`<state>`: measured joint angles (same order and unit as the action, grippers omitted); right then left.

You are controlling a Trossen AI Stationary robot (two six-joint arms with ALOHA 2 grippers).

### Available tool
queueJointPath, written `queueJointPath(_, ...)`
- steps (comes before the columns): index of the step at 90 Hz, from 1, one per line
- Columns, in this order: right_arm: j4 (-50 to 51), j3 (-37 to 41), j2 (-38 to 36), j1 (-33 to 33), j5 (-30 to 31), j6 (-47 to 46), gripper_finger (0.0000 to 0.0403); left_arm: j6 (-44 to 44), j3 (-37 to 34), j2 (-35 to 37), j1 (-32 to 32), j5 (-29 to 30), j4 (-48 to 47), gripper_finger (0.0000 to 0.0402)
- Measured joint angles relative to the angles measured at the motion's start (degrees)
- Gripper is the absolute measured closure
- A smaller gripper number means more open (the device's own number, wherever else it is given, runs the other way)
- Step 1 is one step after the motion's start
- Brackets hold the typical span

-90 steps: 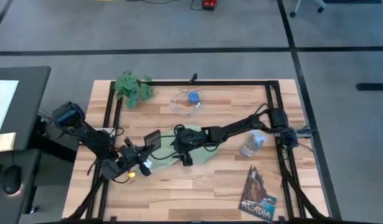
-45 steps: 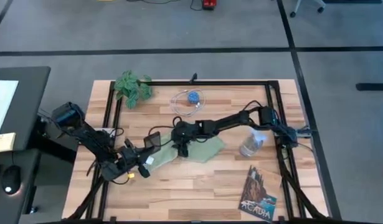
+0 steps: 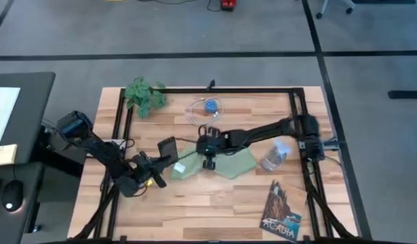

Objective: Apply microfiber cloth
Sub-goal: Wipe the front of the phone with the light green microfiber cloth

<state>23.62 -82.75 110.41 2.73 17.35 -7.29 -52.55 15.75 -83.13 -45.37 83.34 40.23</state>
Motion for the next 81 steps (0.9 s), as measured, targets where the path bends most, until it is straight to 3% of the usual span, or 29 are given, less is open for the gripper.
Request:
queueJointPath(13,-1.79,3.15,-6.96,1.78,5.07,-1.68,0.0401,-16.99,0.0,-0.36,3.78,-4.59,-11.02,0.0399)
queueJointPath(28,-13.18,5.87,-10.33,6.25,6.85,1.22,0.0401,-19.98,0.0,-0.48,6.99,-10.5,-12.1,0.0399)
queueJointPath(51,-29.73,5.52,-2.7,9.66,6.7,7.44,0.0402,-9.71,0.53,-0.48,9.97,-19.41,-2.15,0.0399)
queueJointPath(66,-31.65,2.33,2.98,7.8,6.71,10.1,0.0402,-1.32,3.11,-0.48,11.09,-26.77,-0.5,0.0399)
queueJointPath(81,-31.24,0.09,4.33,5.73,6.81,11.12,0.0402,1.8,4.74,-0.5,11.33,-27.69,-0.6,0.0399)
